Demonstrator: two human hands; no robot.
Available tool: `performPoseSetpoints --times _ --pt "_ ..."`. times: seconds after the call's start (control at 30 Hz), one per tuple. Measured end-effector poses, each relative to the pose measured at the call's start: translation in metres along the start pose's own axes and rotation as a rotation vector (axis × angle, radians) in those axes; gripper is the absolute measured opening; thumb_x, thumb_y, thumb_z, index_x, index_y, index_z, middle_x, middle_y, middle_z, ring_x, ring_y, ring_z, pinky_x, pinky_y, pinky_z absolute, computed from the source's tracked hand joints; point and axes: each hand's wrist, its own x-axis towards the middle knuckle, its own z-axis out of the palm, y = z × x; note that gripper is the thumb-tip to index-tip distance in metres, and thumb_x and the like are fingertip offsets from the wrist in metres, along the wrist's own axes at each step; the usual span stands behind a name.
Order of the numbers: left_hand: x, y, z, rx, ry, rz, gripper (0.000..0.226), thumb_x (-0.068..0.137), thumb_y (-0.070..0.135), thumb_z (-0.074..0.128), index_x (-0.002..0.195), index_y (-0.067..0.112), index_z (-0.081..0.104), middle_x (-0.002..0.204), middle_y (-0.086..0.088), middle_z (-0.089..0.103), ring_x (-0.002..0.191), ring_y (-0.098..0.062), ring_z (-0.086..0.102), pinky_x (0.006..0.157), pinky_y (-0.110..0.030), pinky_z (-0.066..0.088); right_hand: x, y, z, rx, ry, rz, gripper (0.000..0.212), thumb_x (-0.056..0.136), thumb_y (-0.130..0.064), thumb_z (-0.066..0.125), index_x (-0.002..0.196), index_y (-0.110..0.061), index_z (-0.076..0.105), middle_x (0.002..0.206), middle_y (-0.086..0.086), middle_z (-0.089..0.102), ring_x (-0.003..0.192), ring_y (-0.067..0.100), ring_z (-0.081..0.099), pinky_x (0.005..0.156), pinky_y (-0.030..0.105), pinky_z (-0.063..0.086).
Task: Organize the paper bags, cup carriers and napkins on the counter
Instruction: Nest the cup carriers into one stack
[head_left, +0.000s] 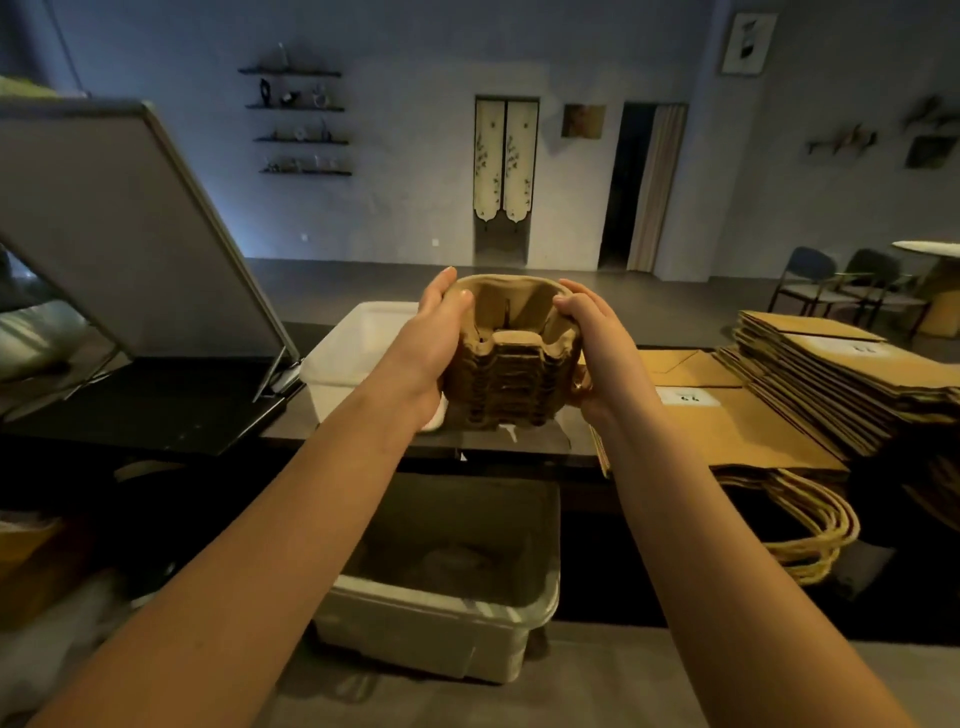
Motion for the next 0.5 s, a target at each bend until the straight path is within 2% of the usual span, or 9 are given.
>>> performPoseSetpoints --times 0.07,0.13,0.2,0.27,0.33,0.4,0.43,0.5 --pt "0.017 0.001 0.002 -0.024 0.008 -0.023 0.043 0.102 0.030 0.032 0.144 0.036 0.024 0.108 0.005 0.049 0.096 -0.016 0.052 0.077 -0.033 0.048 0.018 -0.001 0.002 -0.009 0.019 0.010 0.032 0.098 -0.031 0.042 0.129 -0.026 0.049 0.100 -0.004 0.053 0.092 0.013 0.050 0.078 0.032 0.047" --pt "0.033 0.001 0.003 0.000 0.016 -0.028 0.042 0.101 0.031 0.033 0.142 0.035 0.025 0.098 0.006 0.048 0.092 -0.015 0.051 0.074 -0.030 0.047 0.036 -0.002 0.002 -0.024 0.036 0.016 0.033 0.098 -0.031 0.041 0.130 -0.024 0.048 0.099 -0.003 0.053 0.092 0.013 0.050 0.082 0.034 0.046" --pt "0.049 0.000 0.004 0.008 0.008 -0.032 0.041 0.101 0.032 0.033 0.141 0.034 0.025 0.106 0.004 0.049 0.097 -0.016 0.050 0.083 -0.032 0.048 0.051 -0.002 0.002 -0.031 0.049 0.044 0.033 0.098 -0.033 0.042 0.129 -0.024 0.049 0.101 -0.002 0.053 0.095 0.015 0.050 0.081 0.035 0.045" --pt "0.061 -0.003 0.004 0.015 0.005 -0.038 0.043 0.101 0.034 0.033 0.143 0.035 0.022 0.124 0.001 0.045 0.108 -0.018 0.047 0.097 -0.039 0.044 0.062 -0.001 0.000 -0.036 0.049 0.084 0.033 0.096 -0.035 0.044 0.127 -0.024 0.050 0.107 0.001 0.054 0.101 0.019 0.050 0.077 0.035 0.045" --pt "0.071 -0.004 0.007 0.015 0.002 -0.057 0.047 0.101 0.035 0.033 0.145 0.036 0.017 0.134 -0.001 0.040 0.113 -0.020 0.043 0.105 -0.043 0.038 0.073 -0.001 -0.002 -0.043 0.057 0.116 0.027 0.096 -0.035 0.045 0.117 -0.022 0.055 0.109 0.004 0.055 0.102 0.021 0.051 0.075 0.034 0.045" --pt "0.076 -0.007 0.012 0.024 -0.007 -0.077 0.051 0.100 0.034 0.036 0.146 0.035 0.013 0.139 -0.003 0.037 0.112 -0.021 0.041 0.103 -0.041 0.037 0.081 -0.002 -0.005 -0.036 0.062 0.167 0.018 0.094 -0.035 0.047 0.097 -0.020 0.056 0.102 0.006 0.056 0.100 0.021 0.052 0.078 0.035 0.044" --pt "0.079 -0.009 0.014 0.036 -0.004 -0.083 0.054 0.100 0.034 0.037 0.147 0.035 0.011 0.140 -0.004 0.036 0.109 -0.020 0.041 0.099 -0.040 0.037 0.085 -0.002 -0.006 -0.034 0.061 0.197 0.017 0.093 -0.035 0.049 0.093 -0.020 0.056 0.101 0.007 0.056 0.101 0.022 0.052 0.080 0.035 0.044" --pt "0.084 -0.014 0.015 0.035 0.008 -0.109 0.058 0.099 0.032 0.041 0.147 0.036 0.009 0.139 -0.005 0.037 0.102 -0.019 0.041 0.088 -0.038 0.040 0.089 0.002 -0.009 -0.039 0.051 0.248 0.018 0.092 -0.036 0.052 0.101 -0.021 0.058 0.106 0.008 0.057 0.106 0.024 0.051 0.078 0.035 0.044"
